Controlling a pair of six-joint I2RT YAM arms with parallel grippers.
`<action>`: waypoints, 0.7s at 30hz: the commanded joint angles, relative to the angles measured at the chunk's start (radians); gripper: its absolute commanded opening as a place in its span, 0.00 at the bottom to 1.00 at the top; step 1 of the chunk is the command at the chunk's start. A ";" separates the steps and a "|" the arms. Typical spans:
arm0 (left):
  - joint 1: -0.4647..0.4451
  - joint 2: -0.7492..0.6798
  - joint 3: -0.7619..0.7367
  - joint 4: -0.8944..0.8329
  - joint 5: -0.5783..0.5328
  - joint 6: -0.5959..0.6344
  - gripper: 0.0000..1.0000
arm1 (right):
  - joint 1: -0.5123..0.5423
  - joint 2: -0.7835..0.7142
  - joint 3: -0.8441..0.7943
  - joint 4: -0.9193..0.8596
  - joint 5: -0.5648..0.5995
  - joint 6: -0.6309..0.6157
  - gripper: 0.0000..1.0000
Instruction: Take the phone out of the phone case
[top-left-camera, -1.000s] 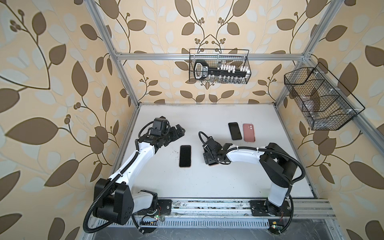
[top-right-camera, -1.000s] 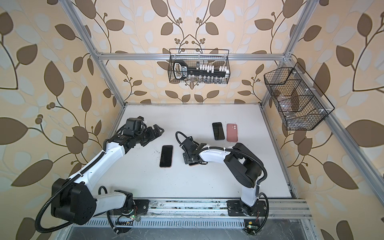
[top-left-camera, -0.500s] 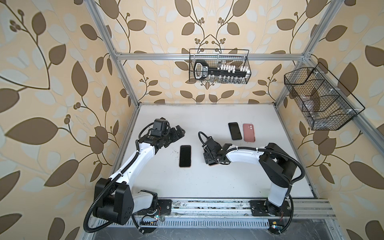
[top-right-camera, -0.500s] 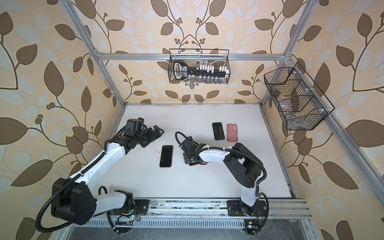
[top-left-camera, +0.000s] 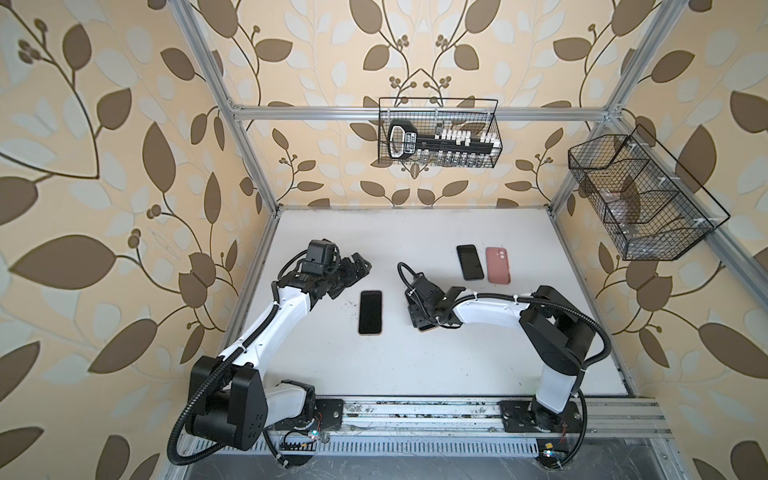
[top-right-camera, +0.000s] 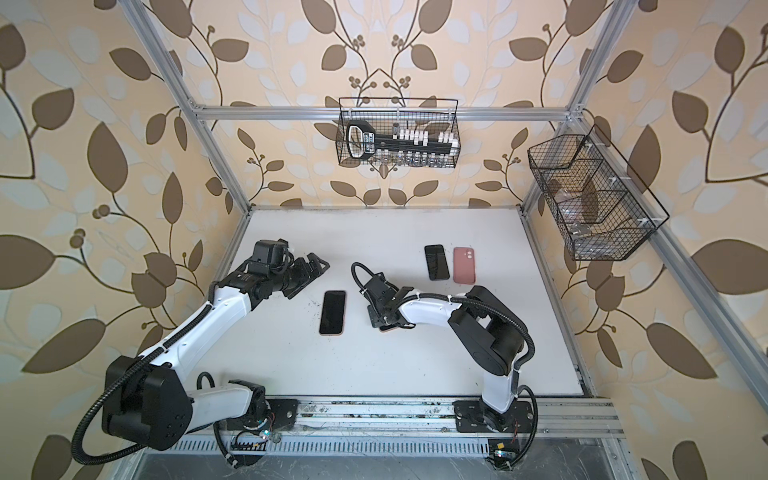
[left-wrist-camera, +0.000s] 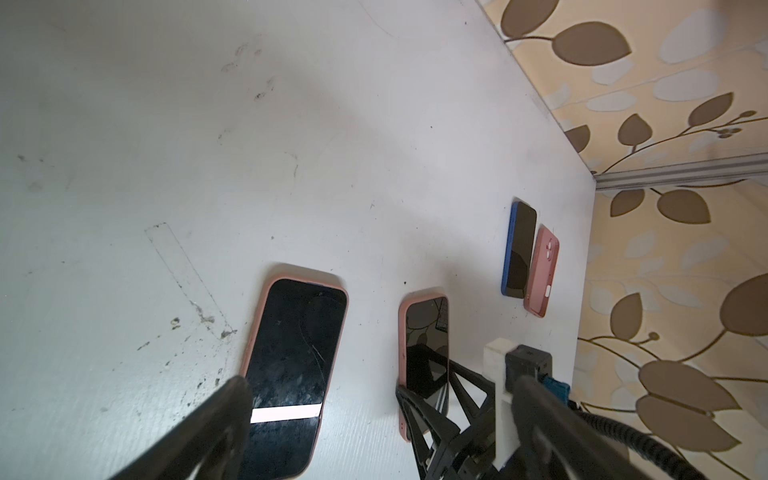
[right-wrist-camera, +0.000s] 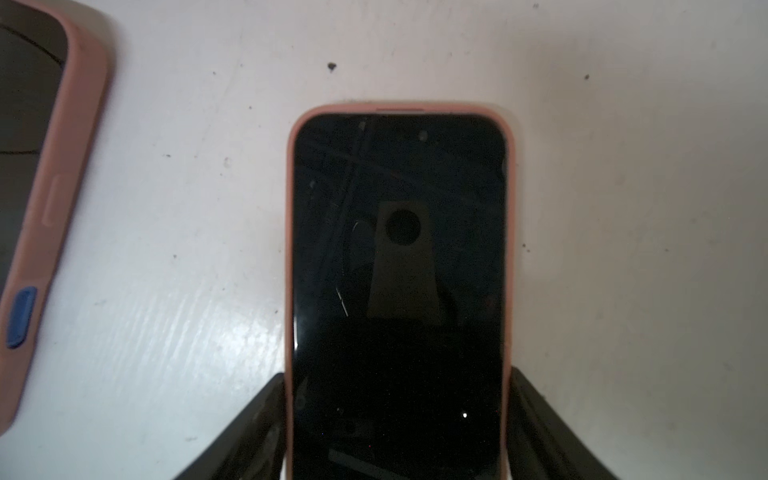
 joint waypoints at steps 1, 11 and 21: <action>-0.001 -0.025 -0.052 0.069 0.073 -0.089 0.99 | -0.023 -0.054 -0.009 -0.010 -0.037 -0.032 0.67; -0.166 0.046 -0.068 0.220 0.075 -0.212 0.99 | -0.080 -0.126 -0.019 0.000 -0.131 -0.057 0.66; -0.271 0.188 -0.024 0.382 0.088 -0.276 0.96 | -0.110 -0.243 -0.026 -0.013 -0.211 -0.052 0.65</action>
